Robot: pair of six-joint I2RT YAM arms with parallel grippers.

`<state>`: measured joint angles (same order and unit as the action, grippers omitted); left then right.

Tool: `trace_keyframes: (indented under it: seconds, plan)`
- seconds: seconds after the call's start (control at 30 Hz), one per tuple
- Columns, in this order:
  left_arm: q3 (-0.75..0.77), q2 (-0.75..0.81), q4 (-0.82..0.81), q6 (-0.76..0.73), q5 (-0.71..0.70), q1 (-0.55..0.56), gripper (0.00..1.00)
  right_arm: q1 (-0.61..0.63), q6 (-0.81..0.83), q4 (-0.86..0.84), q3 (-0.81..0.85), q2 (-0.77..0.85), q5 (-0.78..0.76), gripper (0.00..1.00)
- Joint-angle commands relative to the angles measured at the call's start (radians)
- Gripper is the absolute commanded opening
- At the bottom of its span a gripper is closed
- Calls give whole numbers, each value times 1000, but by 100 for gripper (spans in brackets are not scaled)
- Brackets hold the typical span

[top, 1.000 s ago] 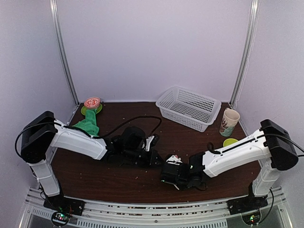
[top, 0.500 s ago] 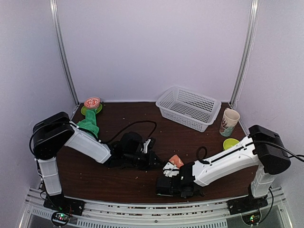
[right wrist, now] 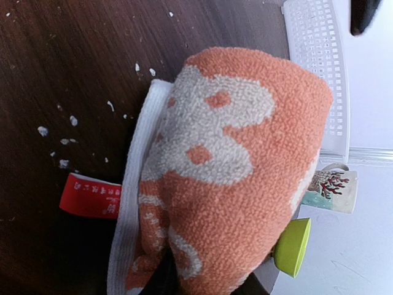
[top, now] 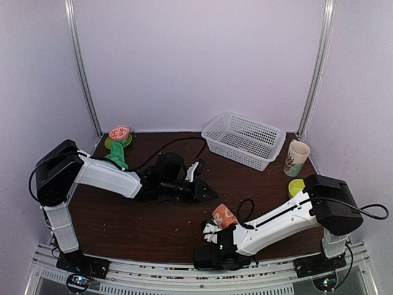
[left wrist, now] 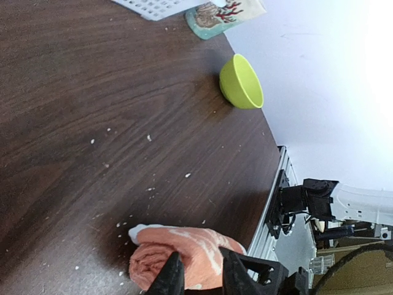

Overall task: Roll the towels
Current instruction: Roll the towel at the center of the board.

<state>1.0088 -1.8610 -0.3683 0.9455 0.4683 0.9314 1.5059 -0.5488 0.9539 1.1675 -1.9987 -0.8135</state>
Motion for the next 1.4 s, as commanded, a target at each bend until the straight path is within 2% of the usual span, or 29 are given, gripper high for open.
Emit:
trace_keyframes:
  seconds: [0.0, 0.1, 0.4, 0.53, 0.6, 0.7, 0.8, 1.03, 1.2, 1.37]
  plan:
    - [115, -27, 127, -134, 88, 22, 24, 18, -5, 11, 11, -32, 35, 27]
    - [183, -77, 198, -172, 134, 45, 23, 19, -1, 0, 3, -30, 32, 28]
    - [164, -168, 120, -110, 257, 46, 20, 59, 13, 6, 26, -78, 26, 34]
    - [197, -198, 196, -148, 284, 44, 20, 68, 22, 0, 32, -93, 32, 37]
    - [218, -216, 230, -164, 289, 40, 20, 68, 31, -11, 27, -89, 45, 42]
    - [232, -247, 259, -157, 273, 24, 18, 69, 61, -40, 5, -52, 74, 61]
    - [263, -268, 341, -177, 219, 13, 17, 68, 95, -61, -20, 4, 114, 79]
    - [318, -292, 406, -206, 193, 10, 16, 46, 154, -114, -80, 245, 304, 91]
    - [324, -296, 408, -201, 188, 11, 16, -40, 157, -149, -115, 467, 513, 94]
    - [323, -293, 417, -198, 164, 11, 16, -252, 97, -303, -247, 720, 715, 93]
